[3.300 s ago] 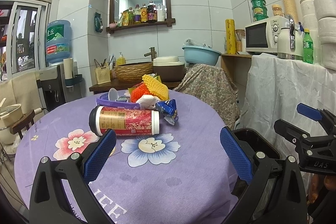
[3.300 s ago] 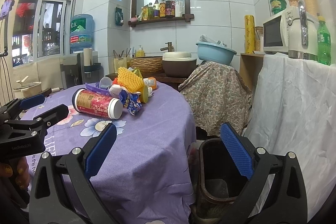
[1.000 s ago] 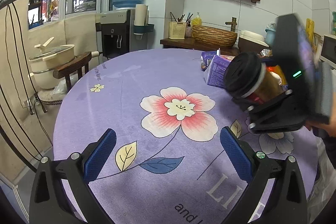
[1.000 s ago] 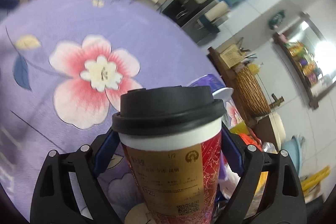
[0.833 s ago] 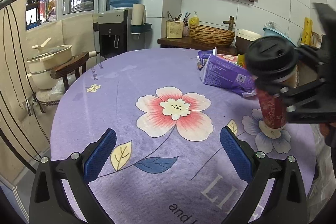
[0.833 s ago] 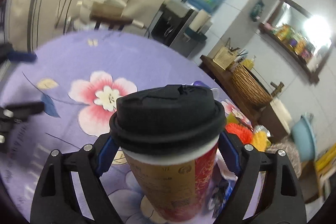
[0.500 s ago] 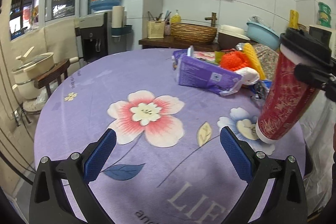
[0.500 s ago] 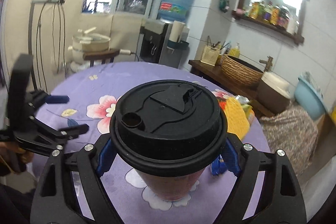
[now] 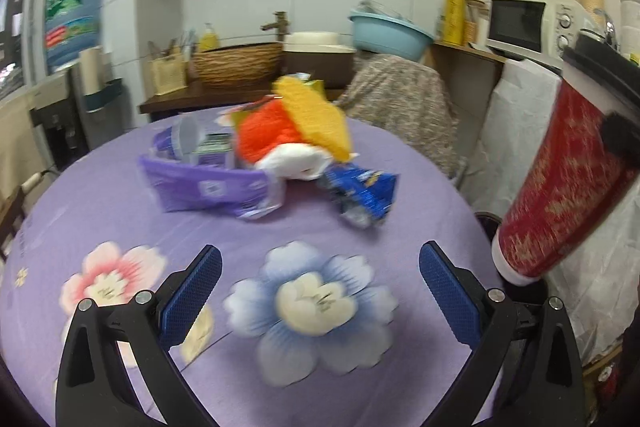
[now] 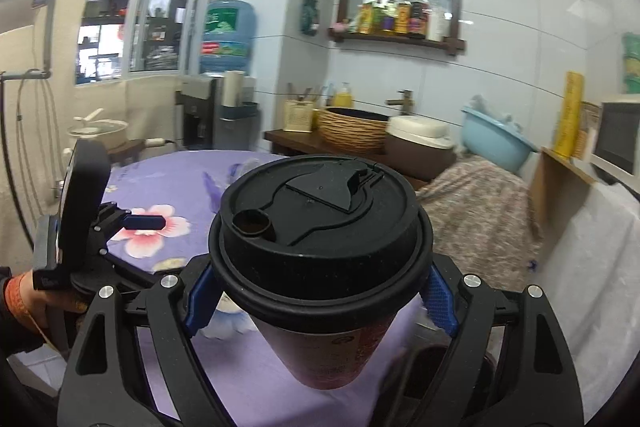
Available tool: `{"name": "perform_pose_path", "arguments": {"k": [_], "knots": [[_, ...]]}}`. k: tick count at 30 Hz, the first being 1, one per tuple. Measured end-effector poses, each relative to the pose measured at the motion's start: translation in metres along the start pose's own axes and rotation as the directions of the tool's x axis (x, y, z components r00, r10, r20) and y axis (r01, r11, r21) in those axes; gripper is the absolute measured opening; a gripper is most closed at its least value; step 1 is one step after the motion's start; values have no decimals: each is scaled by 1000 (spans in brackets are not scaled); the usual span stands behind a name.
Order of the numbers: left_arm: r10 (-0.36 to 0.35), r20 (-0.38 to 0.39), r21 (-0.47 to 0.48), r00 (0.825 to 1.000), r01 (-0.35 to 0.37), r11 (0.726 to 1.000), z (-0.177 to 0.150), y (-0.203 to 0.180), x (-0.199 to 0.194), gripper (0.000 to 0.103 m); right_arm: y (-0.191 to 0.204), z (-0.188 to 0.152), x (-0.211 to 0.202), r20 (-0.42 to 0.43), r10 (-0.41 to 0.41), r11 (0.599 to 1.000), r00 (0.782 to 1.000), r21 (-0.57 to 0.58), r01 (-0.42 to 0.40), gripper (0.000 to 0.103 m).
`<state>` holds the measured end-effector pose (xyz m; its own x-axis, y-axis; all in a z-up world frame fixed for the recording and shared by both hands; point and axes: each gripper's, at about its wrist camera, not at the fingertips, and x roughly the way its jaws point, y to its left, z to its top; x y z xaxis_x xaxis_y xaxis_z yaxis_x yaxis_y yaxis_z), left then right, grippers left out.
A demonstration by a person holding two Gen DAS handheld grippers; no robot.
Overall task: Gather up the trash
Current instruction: 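Grasp the blue snack bag with the left gripper while the right gripper carries the cup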
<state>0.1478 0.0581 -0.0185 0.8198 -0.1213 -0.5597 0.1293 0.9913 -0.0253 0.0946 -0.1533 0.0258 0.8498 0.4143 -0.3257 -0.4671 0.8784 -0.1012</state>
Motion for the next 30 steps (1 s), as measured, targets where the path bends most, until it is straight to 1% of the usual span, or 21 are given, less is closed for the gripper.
{"name": "perform_pose_path", "arguments": {"k": [3,4,8,9,10,11,12,13,14,15,20,26,30], "knots": [[-46,-50,1,998,46,999,15,-15,30,95,-15,-11,-10,-11,-43,999,999,28,44,82],[-52,-66,-6,996,52,999,20,-18,39,94,-19,-16,-14,-17,-55,998,998,35,56,82],[-63,-120,-90,991,52,995,34,-18,73,89,-29,-29,-23,-33,-85,995,996,55,87,82],[-66,-131,-105,989,52,993,33,-17,79,82,-32,-33,-26,-36,-90,994,995,58,92,82],[-63,-147,-123,987,45,991,33,-14,84,68,-34,-37,-28,-40,-94,994,995,60,97,82],[-56,-170,-148,984,30,988,32,-10,90,60,-37,-41,-29,-47,-101,992,994,66,104,82],[-60,-179,-170,982,29,985,30,-7,92,48,-38,-43,-30,-51,-103,992,993,72,107,82],[-75,-185,-206,980,36,978,26,-1,91,40,-40,-45,-31,-53,-103,991,993,76,107,82],[-92,-182,-232,979,48,972,22,2,89,36,-42,-48,-31,-56,-105,991,993,81,110,82],[-106,-173,-251,979,60,966,17,6,84,29,-44,-50,-30,-59,-108,990,992,84,113,82],[-58,-119,-211,991,32,977,0,11,44,24,-53,-61,-24,-67,-102,987,993,121,109,82],[-100,-113,-212,989,75,974,-19,19,8,22,-54,-66,-15,-66,-82,985,994,149,91,82],[-103,-84,-176,991,87,981,-30,14,-21,21,-57,-68,-13,-66,-68,983,996,167,78,82]]}}
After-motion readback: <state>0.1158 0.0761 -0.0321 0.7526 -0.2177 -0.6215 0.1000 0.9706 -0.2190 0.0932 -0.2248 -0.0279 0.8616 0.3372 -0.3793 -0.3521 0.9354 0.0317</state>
